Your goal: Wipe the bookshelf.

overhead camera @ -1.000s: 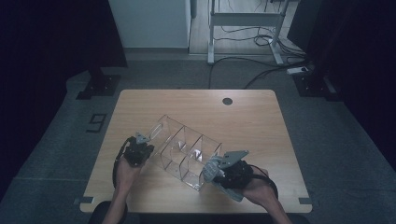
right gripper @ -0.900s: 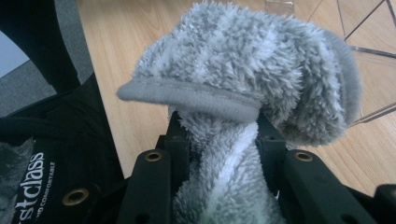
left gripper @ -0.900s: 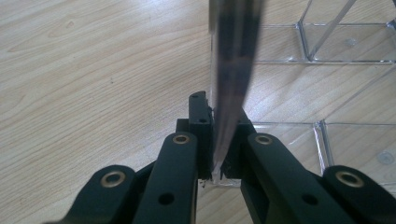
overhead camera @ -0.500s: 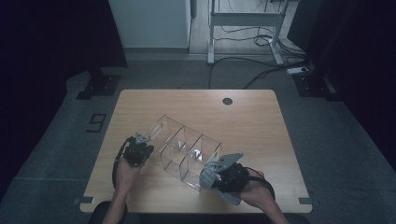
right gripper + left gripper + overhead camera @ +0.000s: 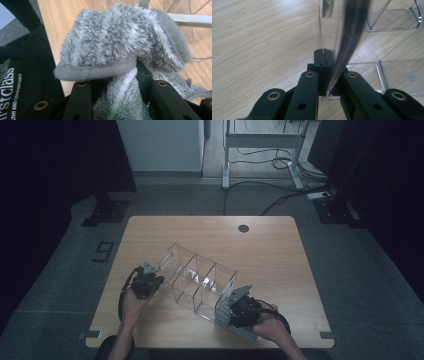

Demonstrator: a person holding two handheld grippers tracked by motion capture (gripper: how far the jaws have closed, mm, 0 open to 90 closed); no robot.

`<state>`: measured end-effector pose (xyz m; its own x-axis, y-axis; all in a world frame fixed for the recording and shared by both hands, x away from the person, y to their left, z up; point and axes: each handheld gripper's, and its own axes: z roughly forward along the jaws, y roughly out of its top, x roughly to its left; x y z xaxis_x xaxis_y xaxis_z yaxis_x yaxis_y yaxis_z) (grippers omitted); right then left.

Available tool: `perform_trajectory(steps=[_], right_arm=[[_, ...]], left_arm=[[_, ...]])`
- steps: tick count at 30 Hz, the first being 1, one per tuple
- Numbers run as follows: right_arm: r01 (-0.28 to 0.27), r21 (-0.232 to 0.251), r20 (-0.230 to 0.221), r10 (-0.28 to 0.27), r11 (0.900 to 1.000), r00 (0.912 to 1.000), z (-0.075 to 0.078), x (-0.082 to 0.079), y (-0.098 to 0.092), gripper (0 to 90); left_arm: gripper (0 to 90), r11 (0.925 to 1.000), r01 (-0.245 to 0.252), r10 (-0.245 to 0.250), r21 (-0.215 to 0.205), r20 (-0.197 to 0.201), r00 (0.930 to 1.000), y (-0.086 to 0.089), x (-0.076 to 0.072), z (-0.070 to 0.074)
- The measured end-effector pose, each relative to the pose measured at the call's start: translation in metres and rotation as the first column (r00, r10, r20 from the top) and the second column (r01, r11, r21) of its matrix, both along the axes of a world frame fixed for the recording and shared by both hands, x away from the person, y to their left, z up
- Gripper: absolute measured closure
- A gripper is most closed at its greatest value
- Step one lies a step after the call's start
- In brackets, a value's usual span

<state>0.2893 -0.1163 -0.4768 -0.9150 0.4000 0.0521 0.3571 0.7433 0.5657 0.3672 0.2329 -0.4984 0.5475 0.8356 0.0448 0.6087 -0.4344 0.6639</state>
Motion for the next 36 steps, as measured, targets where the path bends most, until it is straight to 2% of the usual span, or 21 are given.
perform_trajectory(steps=[3,12,24,36], right_arm=[[0.009,-0.003,0.008,-0.009,1.000,0.9999,0.002,0.001,-0.002,65.6],[0.089,-0.007,0.026,-0.088,0.996,0.9958,0.001,0.013,-0.013,65.6],[0.208,0.006,0.047,-0.208,0.978,0.9769,-0.002,0.035,-0.029,65.6],[0.290,0.013,0.057,-0.290,0.957,0.9552,-0.004,0.058,-0.040,65.5]], left_arm=[[86.9,1.0000,0.008,-0.008,0.000,-0.001,1.0000,0.001,0.000,0.000],[86.7,0.9999,0.016,-0.016,0.005,-0.001,0.9999,0.000,0.000,0.000],[86.7,0.9999,0.016,-0.016,0.004,-0.002,0.9999,0.001,0.000,0.000],[86.5,0.9998,0.018,-0.018,0.008,0.001,0.9998,-0.001,-0.001,0.000]])
